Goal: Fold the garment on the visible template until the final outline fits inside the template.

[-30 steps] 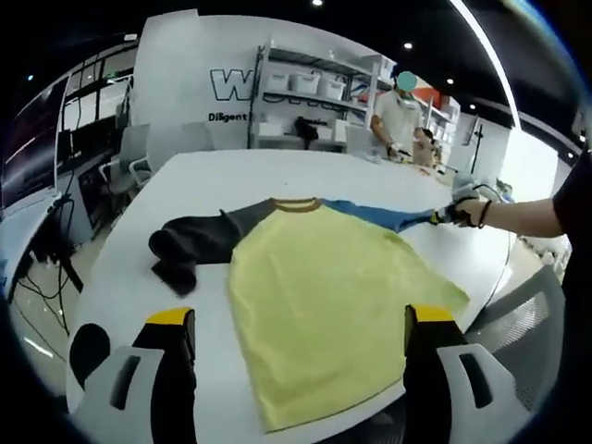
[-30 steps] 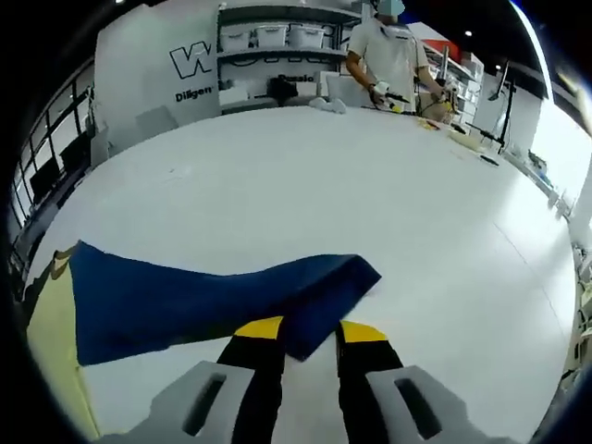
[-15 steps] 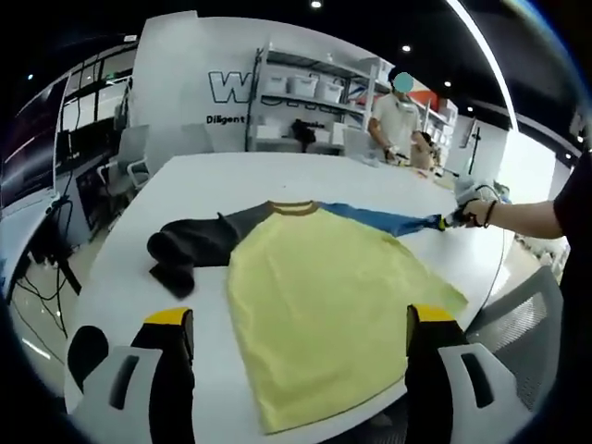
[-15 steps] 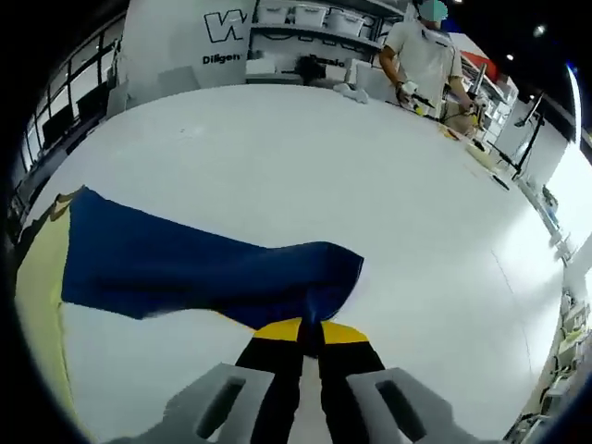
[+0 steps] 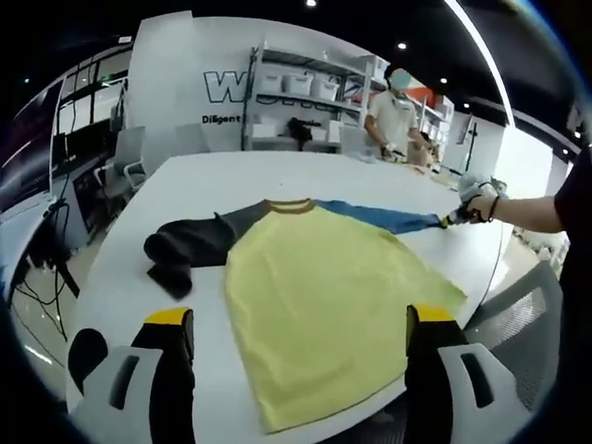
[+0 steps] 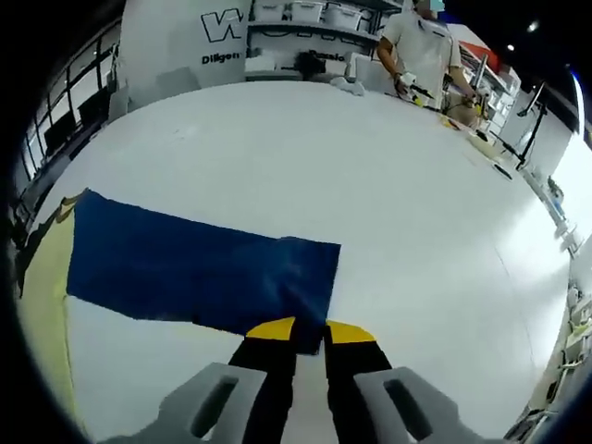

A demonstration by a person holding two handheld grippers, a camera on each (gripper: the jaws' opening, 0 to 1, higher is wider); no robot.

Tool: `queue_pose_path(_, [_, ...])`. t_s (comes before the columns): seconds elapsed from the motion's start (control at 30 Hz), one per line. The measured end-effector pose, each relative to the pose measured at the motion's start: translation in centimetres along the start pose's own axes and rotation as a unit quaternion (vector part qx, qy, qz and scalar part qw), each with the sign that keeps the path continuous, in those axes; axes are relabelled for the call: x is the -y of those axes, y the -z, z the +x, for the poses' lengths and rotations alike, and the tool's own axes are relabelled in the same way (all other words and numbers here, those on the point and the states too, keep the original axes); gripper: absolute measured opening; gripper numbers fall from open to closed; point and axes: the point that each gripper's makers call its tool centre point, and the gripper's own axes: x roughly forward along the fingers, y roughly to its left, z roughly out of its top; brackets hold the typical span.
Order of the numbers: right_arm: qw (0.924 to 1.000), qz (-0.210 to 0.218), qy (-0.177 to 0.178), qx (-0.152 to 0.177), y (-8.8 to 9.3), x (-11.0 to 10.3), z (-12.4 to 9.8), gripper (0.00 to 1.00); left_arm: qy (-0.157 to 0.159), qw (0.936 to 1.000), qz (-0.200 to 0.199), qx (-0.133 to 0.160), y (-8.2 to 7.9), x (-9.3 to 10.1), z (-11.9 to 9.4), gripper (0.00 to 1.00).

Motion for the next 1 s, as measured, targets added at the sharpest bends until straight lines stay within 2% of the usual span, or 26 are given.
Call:
queue_pose_path(0.13, [0.9996, 0.028, 0.006, 0.008, 0.2, 0.8, -0.1, 0.11, 0.003, 1.0, 0.005, -0.003, 0.0, 0.4, 0.0, 0.91])
queue_pose_path(0.23, [0.9991, 0.036, 0.02, 0.002, 0.6, 1.8, -0.5, 0.0, 0.005, 0.9999, 0.008, -0.007, 0.1, 0.5, 0.0, 0.91])
queue_pose_path(0.3, [0.9981, 0.057, 0.02, 0.015, 0.4, 2.0, -0.5, 0.01, 0.004, 0.9999, 0.009, -0.009, 0.2, 0.6, 0.0, 0.91])
queue_pose_path(0.37, [0.9955, 0.093, 0.004, 0.019, 0.4, 1.6, -0.4, 0.12, 0.004, 0.9999, 0.01, -0.009, 0.1, 0.6, 0.0, 0.91])
queue_pose_path(0.43, [0.9887, 0.146, -0.024, 0.026, 0.0, 1.3, 0.3, 0.2, 0.003, 0.9999, 0.01, -0.008, 0.1, 0.6, 0.0, 0.92])
queue_pose_path(0.53, [0.9859, 0.162, -0.038, 0.014, 0.1, 1.3, 1.1, 0.24, 0.003, 0.9999, 0.012, -0.005, 0.0, 0.7, -0.1, 0.92])
queue_pose_path(0.57, [0.9918, 0.122, -0.029, 0.024, -0.3, 1.7, 1.6, 0.24, 0.002, 0.9999, 0.013, -0.006, 0.0, 0.7, -0.1, 0.92])
queue_pose_path(0.63, [0.9944, 0.102, -0.021, 0.017, -0.3, 2.0, 2.2, 0.21, 0.002, 0.9999, 0.014, -0.007, 0.0, 0.7, -0.1, 0.92])
queue_pose_path(0.87, [0.9977, 0.065, -0.003, 0.016, -0.6, 1.9, 3.2, 0.09, 0.0, 0.9999, 0.012, -0.003, -0.1, 0.4, -0.1, 0.92])
queue_pose_path(0.93, [0.9975, 0.068, -0.006, 0.018, -0.5, 1.1, 2.8, 0.04, -0.001, 0.9999, 0.013, -0.002, 0.0, 0.3, -0.1, 0.93])
queue_pose_path(1.0, [0.9975, 0.068, -0.003, 0.019, -0.2, 0.5, 2.0, 0.04, -0.001, 0.9999, 0.014, 0.0, -0.1, 0.2, -0.1, 0.93])
